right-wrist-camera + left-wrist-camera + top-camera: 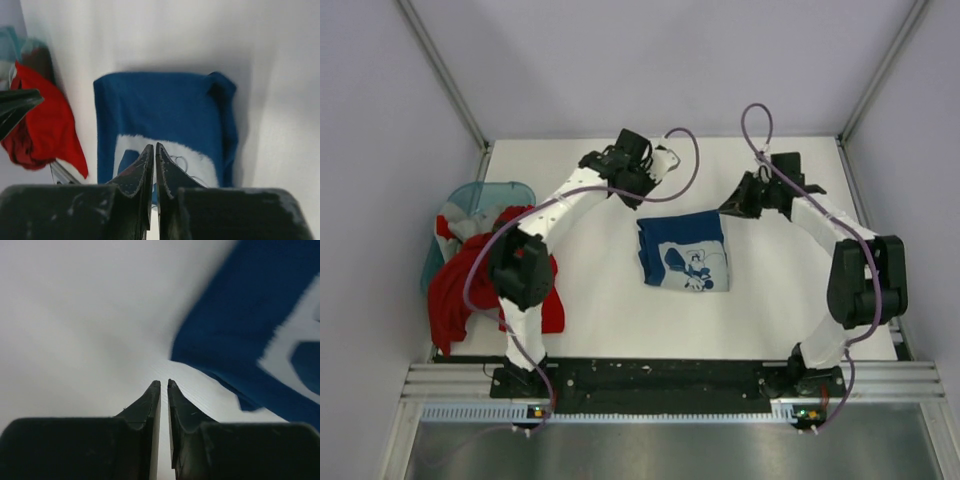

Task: Fold and stack the t-shirts
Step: Fold the long partially folded tshirt into a neat square, then smooth out wrinkles on the folded tshirt

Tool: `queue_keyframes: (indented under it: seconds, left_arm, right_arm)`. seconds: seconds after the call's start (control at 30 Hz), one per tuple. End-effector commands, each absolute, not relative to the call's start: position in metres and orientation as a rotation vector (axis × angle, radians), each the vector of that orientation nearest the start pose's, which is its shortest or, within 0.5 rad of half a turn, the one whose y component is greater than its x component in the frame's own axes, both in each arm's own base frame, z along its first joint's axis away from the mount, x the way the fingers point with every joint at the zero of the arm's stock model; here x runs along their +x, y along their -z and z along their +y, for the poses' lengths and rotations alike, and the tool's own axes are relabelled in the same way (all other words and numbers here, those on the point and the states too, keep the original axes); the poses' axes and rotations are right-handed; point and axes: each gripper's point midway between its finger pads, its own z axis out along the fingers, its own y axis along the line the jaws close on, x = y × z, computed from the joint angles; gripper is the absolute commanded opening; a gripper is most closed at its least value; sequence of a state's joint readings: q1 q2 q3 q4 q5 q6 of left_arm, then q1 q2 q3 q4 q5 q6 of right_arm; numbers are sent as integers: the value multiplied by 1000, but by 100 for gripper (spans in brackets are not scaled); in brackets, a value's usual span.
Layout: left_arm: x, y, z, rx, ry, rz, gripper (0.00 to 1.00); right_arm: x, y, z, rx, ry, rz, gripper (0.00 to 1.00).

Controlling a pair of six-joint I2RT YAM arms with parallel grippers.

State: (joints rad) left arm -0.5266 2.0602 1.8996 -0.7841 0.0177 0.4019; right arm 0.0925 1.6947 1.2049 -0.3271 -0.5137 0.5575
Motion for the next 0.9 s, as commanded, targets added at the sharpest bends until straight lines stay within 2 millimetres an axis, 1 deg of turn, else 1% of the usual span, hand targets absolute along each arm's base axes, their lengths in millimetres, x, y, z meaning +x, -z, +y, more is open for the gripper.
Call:
queue_keyframes:
  seconds: [0.0,0.03,0.07,0.13,0.23,0.33,0.4,0.47,0.6,0.63,0.67,0.73,0.77,0.8,0.87]
  left_arm:
    - [335,-187,-311,1332,536,2049,14]
    - [319,-174,-312,1376,551,2066,14]
    - [307,-163,-314,1414,559,2080,14]
    - [291,-133,-311,1479,527,2140,14]
    - [282,-101,-298,1539,468,2261,15]
    - [273,-69,-286,1599,436,2325,14]
    - [271,-49,-274,1624,370,2366,14]
    - [273,-41,-263,1629,311,2378,14]
    - [284,-44,-256,1598,238,2336,14]
    - [288,-49,-257,1587,221,2322,14]
    - [291,-52,-256,1578,201,2315,14]
    - [298,-70,-256,1551,180,2283,14]
    - [299,-83,-260,1546,192,2258,14]
    - [299,-100,-264,1537,220,2224,15]
    - [291,-129,-277,1555,304,2150,16]
  right_arm:
    - [378,-124,188,136,-1068,2415,2]
    - [377,-119,191,145,-1075,2419,0]
    - [378,-113,192,154,-1076,2428,0]
    - [377,-97,195,186,-1084,2465,0]
    - [372,-71,193,229,-1077,2515,0]
    - [366,-44,182,277,-980,2590,0]
    - [362,-33,178,283,-944,2622,0]
    - [359,-26,176,287,-921,2643,0]
    - [358,-20,168,312,-874,2678,0]
    - [357,-21,165,312,-849,2686,0]
    - [356,-27,162,296,-828,2679,0]
    - [355,-50,161,238,-806,2634,0]
    - [354,-66,162,193,-799,2599,0]
    - [351,-87,166,133,-805,2553,0]
    - [341,-115,174,92,-869,2496,0]
